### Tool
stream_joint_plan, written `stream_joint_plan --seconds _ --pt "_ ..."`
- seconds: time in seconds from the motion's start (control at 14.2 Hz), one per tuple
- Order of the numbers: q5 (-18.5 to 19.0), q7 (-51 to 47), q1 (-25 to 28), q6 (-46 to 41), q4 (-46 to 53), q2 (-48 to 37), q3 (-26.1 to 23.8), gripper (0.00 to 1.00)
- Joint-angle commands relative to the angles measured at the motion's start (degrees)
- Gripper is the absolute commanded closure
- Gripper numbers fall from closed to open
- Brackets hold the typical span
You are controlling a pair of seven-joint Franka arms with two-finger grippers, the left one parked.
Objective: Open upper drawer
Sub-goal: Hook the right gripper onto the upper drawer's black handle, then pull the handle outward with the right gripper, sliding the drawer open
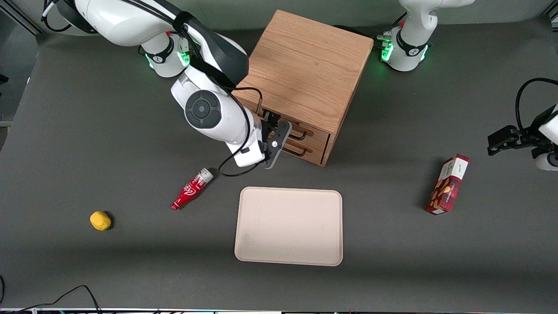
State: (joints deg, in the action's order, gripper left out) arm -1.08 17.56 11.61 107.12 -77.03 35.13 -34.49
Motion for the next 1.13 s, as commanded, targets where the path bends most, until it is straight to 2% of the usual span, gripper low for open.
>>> stream_joint_plan --seconds 0.0,0.21,0.42,0.7,0.92,1.06 --pt "0.46 0.72 -0.18 1.42 -1.97 -0.06 -0.84 0.0" --pt "0.55 1.24 -0.27 5.45 -4.96 0.02 -0.84 0.0" --pt "0.81 7.03 -0.62 6.25 -4.44 0.73 0.38 0.0" --pt "9.58 8.63 -0.62 6.25 1.52 3.97 1.26 0.0" --pt "13.54 10.2 -0.62 6.34 6.44 6.78 1.35 0.0" --pt "14.26 12.4 -0.71 6.52 10.31 8.19 2.66 0.0"
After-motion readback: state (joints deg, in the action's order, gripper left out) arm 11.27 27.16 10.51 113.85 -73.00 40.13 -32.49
